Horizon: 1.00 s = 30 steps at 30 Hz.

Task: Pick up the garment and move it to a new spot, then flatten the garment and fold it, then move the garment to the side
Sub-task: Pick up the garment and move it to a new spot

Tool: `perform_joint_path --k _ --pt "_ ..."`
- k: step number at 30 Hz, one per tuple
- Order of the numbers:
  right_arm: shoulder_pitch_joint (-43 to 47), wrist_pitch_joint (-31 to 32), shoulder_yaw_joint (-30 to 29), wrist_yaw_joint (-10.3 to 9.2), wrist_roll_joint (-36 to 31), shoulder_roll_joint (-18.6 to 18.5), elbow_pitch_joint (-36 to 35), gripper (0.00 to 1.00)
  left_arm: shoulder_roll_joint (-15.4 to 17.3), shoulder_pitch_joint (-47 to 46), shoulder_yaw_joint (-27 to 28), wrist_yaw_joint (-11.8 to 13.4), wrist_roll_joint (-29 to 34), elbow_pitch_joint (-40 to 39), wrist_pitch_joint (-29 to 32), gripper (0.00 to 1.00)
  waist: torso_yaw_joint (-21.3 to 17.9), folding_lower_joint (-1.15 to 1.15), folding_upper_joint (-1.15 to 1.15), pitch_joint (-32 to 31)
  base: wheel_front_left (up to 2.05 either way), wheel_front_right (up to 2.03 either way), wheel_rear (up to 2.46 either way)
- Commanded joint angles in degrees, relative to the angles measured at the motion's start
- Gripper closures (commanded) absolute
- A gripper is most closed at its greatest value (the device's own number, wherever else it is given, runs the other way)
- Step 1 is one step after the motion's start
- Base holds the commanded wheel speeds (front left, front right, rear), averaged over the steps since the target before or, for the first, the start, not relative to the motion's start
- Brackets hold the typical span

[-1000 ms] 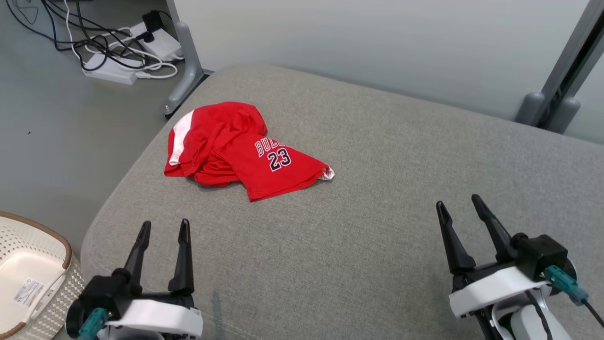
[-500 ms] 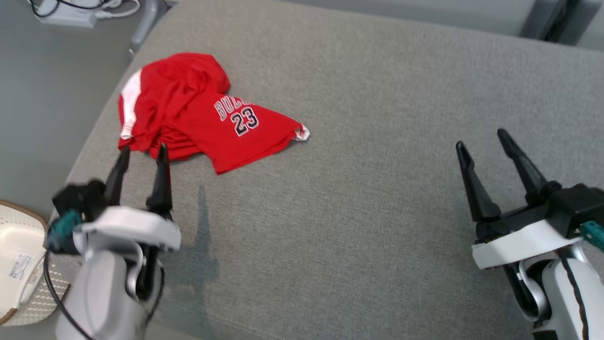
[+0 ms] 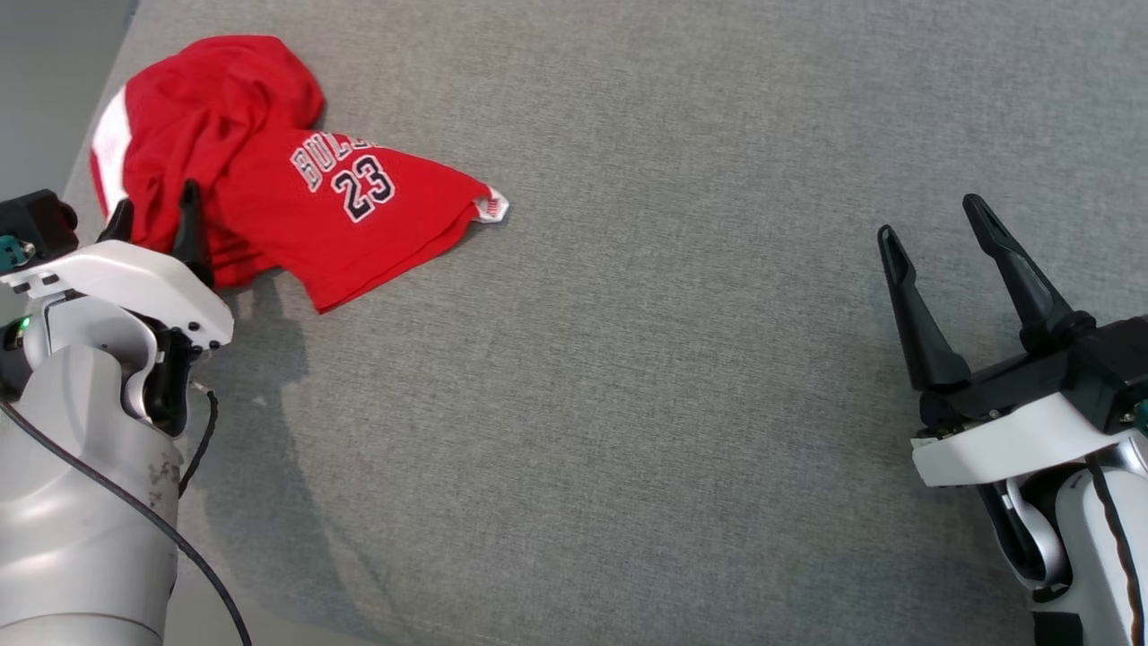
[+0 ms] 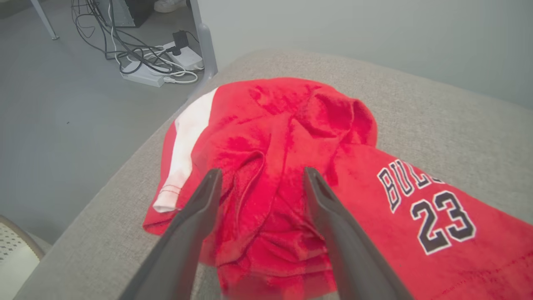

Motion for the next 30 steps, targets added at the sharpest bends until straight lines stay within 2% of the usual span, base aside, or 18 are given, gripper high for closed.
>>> perform_joint_path --k 1,2,3,4,5,9,18,21,24,30 --pt "-0.3 -0.4 -0.2 -0.03 0.1 -0.2 -0.3 0.00 0.3 -1.0 0.3 0.1 -0.5 1.5 0.5 0.00 -0.7 0.00 0.00 0.4 0.00 0.00 0.00" --pt "-0.2 -0.6 -0.3 -0.03 0.1 -0.2 -0.2 0.00 0.9 -1.8 0.4 0.0 -0.7 2.6 0.8 0.00 -0.9 0.00 0.00 0.4 0.00 0.00 0.00" --pt "-0.1 -0.6 -0.2 -0.03 0.2 -0.1 0.0 0.00 1.3 -2.5 0.6 -0.1 -0.9 3.6 0.9 0.05 -1.1 0.00 0.00 0.3 0.00 0.00 0.00" --pt "-0.1 -0.7 -0.1 -0.03 0.2 0.0 0.2 0.00 1.4 -2.9 1.0 -0.5 -1.7 4.6 1.2 0.70 -1.3 0.00 0.00 0.2 0.00 0.00 0.00" --pt "0.0 -0.9 -0.2 -0.03 0.1 0.1 0.4 0.00 1.1 -3.3 1.6 -1.2 -3.1 5.6 1.8 1.00 -1.5 0.00 0.00 0.1 0.00 0.00 0.00" --pt "0.2 -1.4 -0.6 -0.03 0.3 0.3 1.1 0.00 2.4 -4.3 1.9 -2.2 -3.8 7.8 0.9 1.00 -1.7 0.00 0.00 -0.5 0.00 0.00 0.00" --pt "0.7 -3.4 -0.1 -0.03 0.7 1.9 4.1 0.00 3.3 -3.9 0.3 -3.0 -2.4 4.1 -10.1 1.00 -1.8 0.00 0.00 -5.8 0.00 0.00 0.00" --pt "1.3 -4.4 0.0 -0.03 1.1 2.8 5.5 0.00 3.6 -2.6 -0.4 -3.2 -1.5 -1.1 -11.6 1.00 -2.2 0.00 0.00 -8.6 0.00 0.00 0.00" --pt "1.5 -5.2 0.1 -0.03 1.5 3.8 6.7 0.00 2.7 -0.7 -1.4 -3.7 -2.6 -10.2 -12.1 1.00 -2.9 0.00 0.00 -11.2 0.00 0.00 0.00" --pt "1.4 -6.4 0.4 -0.04 2.0 5.3 8.5 0.00 4.1 5.0 -3.6 -3.7 -3.1 -27.3 -10.4 1.00 -5.7 0.00 0.00 -14.4 0.00 0.00 0.00"
